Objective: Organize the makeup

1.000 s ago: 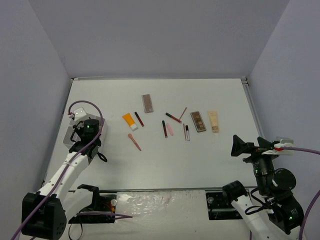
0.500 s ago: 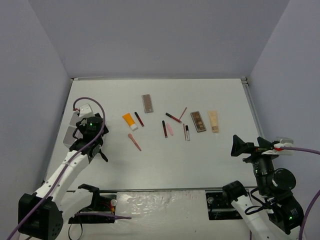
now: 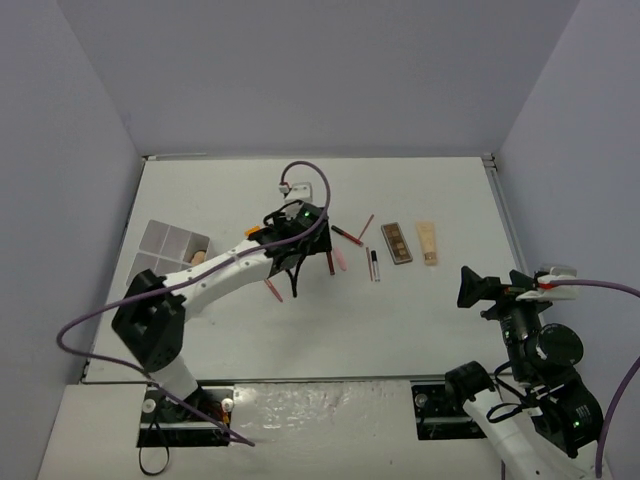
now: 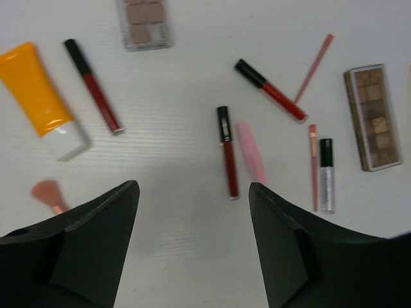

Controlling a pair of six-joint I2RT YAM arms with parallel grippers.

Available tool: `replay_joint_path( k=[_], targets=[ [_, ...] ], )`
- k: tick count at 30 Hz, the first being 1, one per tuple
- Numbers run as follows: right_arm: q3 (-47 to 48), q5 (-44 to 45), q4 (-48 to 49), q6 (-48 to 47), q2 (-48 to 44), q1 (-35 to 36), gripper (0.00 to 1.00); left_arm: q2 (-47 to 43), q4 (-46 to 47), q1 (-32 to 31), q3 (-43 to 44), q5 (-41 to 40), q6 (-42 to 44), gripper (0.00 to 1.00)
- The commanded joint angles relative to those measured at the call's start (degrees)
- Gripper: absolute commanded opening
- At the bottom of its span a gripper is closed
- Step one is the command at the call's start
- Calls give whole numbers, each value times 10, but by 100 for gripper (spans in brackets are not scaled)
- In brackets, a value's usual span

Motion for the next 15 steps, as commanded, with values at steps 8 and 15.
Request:
replay_joint_path(
  k=[8,15],
  targets=[
    [7,1,45,-7,14,6,100,187,-39,-37,202,-20,-141,55],
    [2,4,46,-7,1,7,100,236,-56,-44,237,-21,-157,50]
  ],
)
